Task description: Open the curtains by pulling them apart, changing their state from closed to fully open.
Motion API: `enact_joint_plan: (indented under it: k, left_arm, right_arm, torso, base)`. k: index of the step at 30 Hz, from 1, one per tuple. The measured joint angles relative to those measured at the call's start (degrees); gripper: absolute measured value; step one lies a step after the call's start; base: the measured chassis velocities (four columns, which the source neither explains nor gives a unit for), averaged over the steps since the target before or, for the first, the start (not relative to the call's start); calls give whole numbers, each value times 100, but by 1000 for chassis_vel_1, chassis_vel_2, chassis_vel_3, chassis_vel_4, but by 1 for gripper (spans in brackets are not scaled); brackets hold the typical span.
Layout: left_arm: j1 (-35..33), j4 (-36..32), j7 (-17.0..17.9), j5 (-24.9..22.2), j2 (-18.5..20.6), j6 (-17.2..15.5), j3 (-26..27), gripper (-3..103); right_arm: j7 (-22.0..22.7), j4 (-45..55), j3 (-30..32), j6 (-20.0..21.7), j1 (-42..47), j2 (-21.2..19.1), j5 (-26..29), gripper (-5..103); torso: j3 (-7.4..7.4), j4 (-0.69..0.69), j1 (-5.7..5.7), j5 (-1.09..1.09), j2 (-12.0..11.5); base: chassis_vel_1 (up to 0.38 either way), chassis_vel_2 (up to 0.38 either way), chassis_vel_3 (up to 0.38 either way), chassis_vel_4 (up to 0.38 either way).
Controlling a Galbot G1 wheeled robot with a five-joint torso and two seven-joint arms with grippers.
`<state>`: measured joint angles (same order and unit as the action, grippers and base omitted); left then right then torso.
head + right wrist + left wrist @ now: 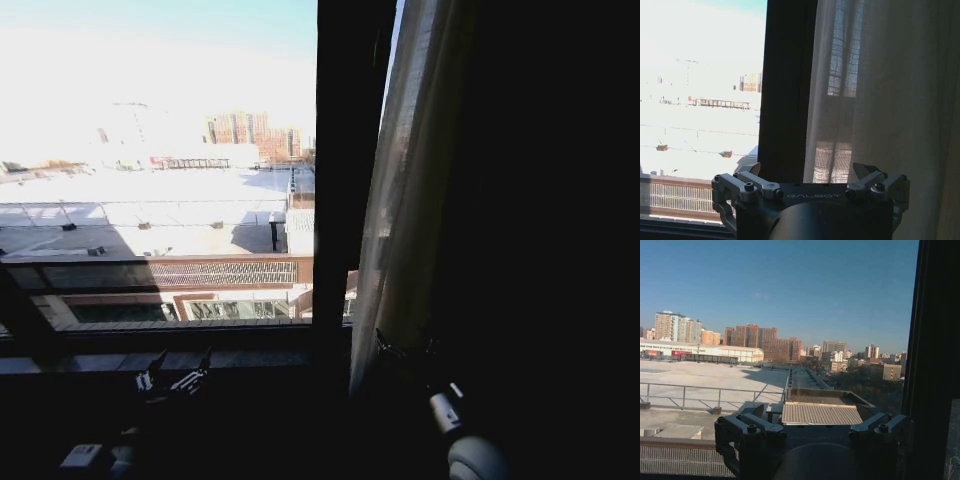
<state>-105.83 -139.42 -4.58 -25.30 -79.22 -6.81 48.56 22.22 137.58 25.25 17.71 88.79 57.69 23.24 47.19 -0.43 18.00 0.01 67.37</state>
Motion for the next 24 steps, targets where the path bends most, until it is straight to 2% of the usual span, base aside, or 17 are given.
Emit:
enact_joint_plan:
  k: [24]
  left_arm:
    - [-119,-108,-24,44,-126,120,22,100]
  right_arm:
    - [-11,6,-53,10,118,49,-217,100]
  torso:
    - [0,0,-1,1,1]
  base:
    - [332,344,-341,-336]
